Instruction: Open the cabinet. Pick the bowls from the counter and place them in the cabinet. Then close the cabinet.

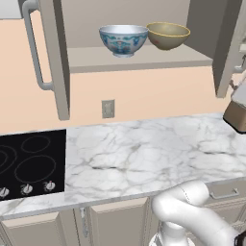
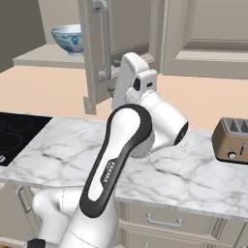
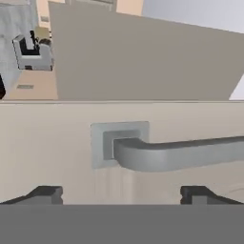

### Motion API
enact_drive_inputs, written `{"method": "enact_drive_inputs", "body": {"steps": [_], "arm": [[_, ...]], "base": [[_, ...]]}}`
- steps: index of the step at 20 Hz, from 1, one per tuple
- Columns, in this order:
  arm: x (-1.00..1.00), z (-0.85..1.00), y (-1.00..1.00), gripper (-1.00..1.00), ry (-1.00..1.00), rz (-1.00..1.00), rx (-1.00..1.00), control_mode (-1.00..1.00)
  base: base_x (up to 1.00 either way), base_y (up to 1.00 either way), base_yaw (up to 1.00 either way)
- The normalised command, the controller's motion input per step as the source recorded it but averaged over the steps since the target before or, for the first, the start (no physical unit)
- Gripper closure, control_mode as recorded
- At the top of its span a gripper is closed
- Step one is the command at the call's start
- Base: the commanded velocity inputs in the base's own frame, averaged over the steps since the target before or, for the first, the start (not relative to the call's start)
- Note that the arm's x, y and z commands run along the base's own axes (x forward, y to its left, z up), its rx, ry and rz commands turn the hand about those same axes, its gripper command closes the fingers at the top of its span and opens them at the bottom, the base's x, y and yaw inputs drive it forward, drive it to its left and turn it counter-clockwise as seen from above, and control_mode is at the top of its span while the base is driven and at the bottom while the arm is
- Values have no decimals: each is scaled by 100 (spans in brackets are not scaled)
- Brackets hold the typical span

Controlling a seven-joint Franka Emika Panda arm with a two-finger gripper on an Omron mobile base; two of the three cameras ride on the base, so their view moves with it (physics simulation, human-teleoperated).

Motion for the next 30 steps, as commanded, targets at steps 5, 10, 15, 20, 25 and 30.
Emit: {"method": "enact_drive_inputs", "body": {"steps": [5, 10, 15, 20, 25, 30], "arm": [[100, 0, 99, -100, 21, -1, -3, -100], [100, 0, 73, -100, 24, -16, -5, -100], [100, 0, 50, -100, 18, -31, -7, -100], [100, -5, 35, -100, 15, -30, -2, -100], [45, -5, 7, -100, 10, -33, -1, -100], [-40, 0, -4, -100, 0, -32, 0, -100]], "base": [[0, 0, 0], [0, 0, 0], [0, 0, 0], [0, 0, 0], [0, 0, 0], [0, 0, 0]]}}
